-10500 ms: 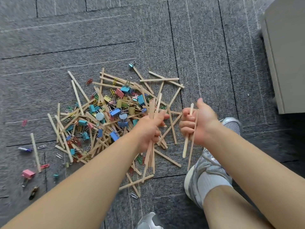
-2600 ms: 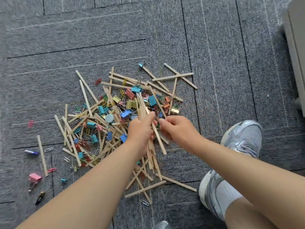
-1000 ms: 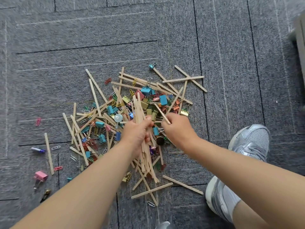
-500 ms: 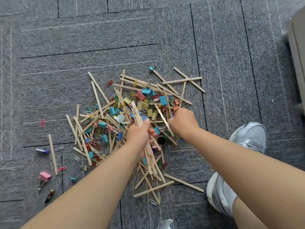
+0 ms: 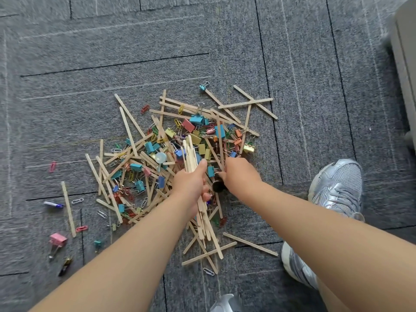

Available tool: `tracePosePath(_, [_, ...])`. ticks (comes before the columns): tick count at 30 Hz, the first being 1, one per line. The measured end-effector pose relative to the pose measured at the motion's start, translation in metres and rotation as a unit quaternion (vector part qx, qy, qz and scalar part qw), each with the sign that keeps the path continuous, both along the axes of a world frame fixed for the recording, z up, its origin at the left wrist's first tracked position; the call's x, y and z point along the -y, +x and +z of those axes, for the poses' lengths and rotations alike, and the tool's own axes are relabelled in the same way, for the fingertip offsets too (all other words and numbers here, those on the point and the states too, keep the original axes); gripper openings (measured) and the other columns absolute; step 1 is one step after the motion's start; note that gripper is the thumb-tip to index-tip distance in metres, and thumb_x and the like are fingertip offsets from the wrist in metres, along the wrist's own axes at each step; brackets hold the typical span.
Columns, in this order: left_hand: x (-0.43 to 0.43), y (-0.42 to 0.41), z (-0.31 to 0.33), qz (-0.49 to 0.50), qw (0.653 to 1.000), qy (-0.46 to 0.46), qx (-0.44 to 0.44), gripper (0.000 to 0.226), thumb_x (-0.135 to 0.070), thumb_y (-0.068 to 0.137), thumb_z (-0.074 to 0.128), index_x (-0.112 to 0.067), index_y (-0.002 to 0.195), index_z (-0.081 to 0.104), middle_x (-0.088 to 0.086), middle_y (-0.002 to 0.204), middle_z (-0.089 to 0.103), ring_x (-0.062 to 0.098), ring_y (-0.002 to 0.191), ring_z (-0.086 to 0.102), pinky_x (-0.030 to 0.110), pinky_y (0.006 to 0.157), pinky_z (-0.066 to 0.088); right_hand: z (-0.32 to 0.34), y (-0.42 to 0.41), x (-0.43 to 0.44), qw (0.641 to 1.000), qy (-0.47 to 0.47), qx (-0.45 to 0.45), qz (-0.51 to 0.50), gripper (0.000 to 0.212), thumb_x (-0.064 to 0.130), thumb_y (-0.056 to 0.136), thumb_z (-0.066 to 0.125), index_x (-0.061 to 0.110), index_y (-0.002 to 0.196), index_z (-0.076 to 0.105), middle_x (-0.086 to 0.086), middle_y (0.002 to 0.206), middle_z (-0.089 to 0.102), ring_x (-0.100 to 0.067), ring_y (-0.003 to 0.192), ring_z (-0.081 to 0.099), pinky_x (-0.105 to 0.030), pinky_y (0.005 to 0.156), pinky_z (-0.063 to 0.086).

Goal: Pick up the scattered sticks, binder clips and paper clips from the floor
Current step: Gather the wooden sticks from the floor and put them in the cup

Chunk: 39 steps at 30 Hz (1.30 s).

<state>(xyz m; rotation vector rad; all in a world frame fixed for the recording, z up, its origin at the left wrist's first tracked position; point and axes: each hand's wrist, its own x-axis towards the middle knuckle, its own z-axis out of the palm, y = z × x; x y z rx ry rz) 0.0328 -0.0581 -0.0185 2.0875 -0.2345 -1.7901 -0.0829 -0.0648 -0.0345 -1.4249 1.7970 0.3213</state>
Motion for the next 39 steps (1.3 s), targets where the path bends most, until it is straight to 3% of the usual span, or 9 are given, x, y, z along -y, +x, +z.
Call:
tracePosePath(10, [0.007, 0.000, 0.003, 0.026, 0.999, -0.008, -0.041, 0.022, -0.025, 0.093, 0.059, -0.011, 0.080, 0.051, 0.000, 0.060, 0.040, 0.008, 0.039, 0.032, 0.020, 0.035, 0.030, -0.002, 0.001, 0.003, 0.992, -0.074, 0.037, -0.090, 0.018, 0.027, 0.094, 0.051, 0.009, 0.096, 0.052, -0.007, 0.088, 0.059, -0.029, 0.078, 0.055, -0.030, 0.061, 0.041])
tracePosePath(17, [0.010, 0.003, 0.004, 0.034, 0.997, -0.006, -0.062, 0.022, -0.027, 0.092, 0.061, -0.011, 0.080, 0.051, -0.001, 0.058, 0.039, 0.007, 0.038, 0.032, 0.018, 0.035, 0.030, -0.008, 0.006, 0.015, 0.994, -0.022, 0.053, -0.095, 0.014, 0.022, 0.093, 0.051, 0.009, 0.093, 0.056, -0.008, 0.095, 0.061, -0.028, 0.085, 0.056, -0.031, 0.066, 0.042])
tracePosePath(21, [0.011, 0.003, 0.004, 0.031, 0.997, -0.046, -0.052, 0.031, -0.032, 0.081, 0.073, -0.008, 0.096, 0.059, 0.000, 0.064, 0.051, 0.007, 0.040, 0.032, 0.020, 0.035, 0.030, 0.000, 0.006, 0.004, 0.976, -0.050, 0.206, -0.043, 0.002, 0.017, 0.090, 0.053, 0.017, 0.089, 0.055, 0.003, 0.073, 0.054, -0.015, 0.060, 0.047, -0.031, 0.057, 0.039])
tracePosePath(24, [0.010, 0.008, 0.001, 0.018, 0.998, -0.061, -0.018, 0.044, -0.034, 0.074, 0.079, -0.008, 0.103, 0.059, 0.004, 0.075, 0.061, 0.007, 0.040, 0.035, 0.022, 0.037, 0.031, 0.011, 0.006, -0.001, 0.967, -0.045, 0.250, 0.026, 0.025, 0.012, 0.089, 0.055, 0.024, 0.111, 0.057, 0.010, 0.072, 0.053, -0.007, 0.053, 0.043, -0.026, 0.055, 0.040])
tracePosePath(26, [0.006, 0.011, 0.001, 0.008, 0.999, -0.052, 0.005, 0.066, -0.039, 0.072, 0.080, -0.006, 0.120, 0.049, 0.010, 0.092, 0.063, 0.007, 0.042, 0.037, 0.023, 0.037, 0.033, 0.018, 0.006, 0.001, 0.966, -0.038, 0.250, 0.058, 0.018, 0.010, 0.088, 0.057, 0.028, 0.089, 0.053, 0.011, 0.070, 0.051, -0.009, 0.054, 0.045, -0.028, 0.057, 0.043])
tracePosePath(29, [0.001, 0.017, 0.006, 0.002, 0.999, -0.050, 0.005, 0.072, -0.033, 0.080, 0.073, -0.002, 0.136, 0.039, 0.017, 0.089, 0.064, 0.009, 0.046, 0.040, 0.032, 0.038, 0.045, 0.032, 0.006, -0.001, 0.967, -0.035, 0.242, 0.075, 0.017, 0.022, 0.089, 0.061, 0.028, 0.078, 0.050, 0.012, 0.070, 0.052, -0.008, 0.057, 0.047, -0.027, 0.058, 0.041])
tracePosePath(33, [-0.011, 0.032, 0.019, -0.087, 0.992, -0.060, 0.063, 0.037, -0.029, 0.083, 0.062, -0.006, 0.111, 0.057, 0.008, 0.077, 0.060, 0.018, 0.056, 0.050, 0.027, 0.048, 0.041, 0.047, 0.007, -0.018, 0.979, 0.021, 0.197, 0.055, 0.035, 0.050, 0.085, 0.061, 0.018, 0.096, 0.053, 0.007, 0.082, 0.058, -0.008, 0.070, 0.053, -0.024, 0.058, 0.041])
tracePosePath(37, [-0.035, 0.042, 0.034, -0.144, 0.989, -0.003, 0.028, 0.066, -0.036, 0.066, 0.063, -0.009, 0.124, 0.049, 0.018, 0.115, 0.061, 0.035, 0.098, 0.063, 0.053, 0.086, 0.052, 0.041, -0.010, -0.064, 0.995, 0.079, 0.037, 0.052, 0.019, 0.025, 0.091, 0.054, 0.012, 0.105, 0.054, -0.008, 0.106, 0.061, -0.024, 0.091, 0.056, -0.032, 0.074, 0.047])
tracePosePath(39, [-0.051, 0.042, 0.040, -0.155, 0.988, 0.004, 0.015, 0.059, -0.024, 0.079, 0.060, -0.006, 0.133, 0.042, 0.021, 0.120, 0.060, 0.028, 0.084, 0.067, 0.045, 0.078, 0.057, 0.036, -0.017, -0.098, 0.988, 0.132, -0.046, 0.065, 0.022, 0.015, 0.090, 0.051, 0.011, 0.112, 0.051, -0.011, 0.118, 0.055, -0.028, 0.102, 0.055, -0.036, 0.080, 0.047])
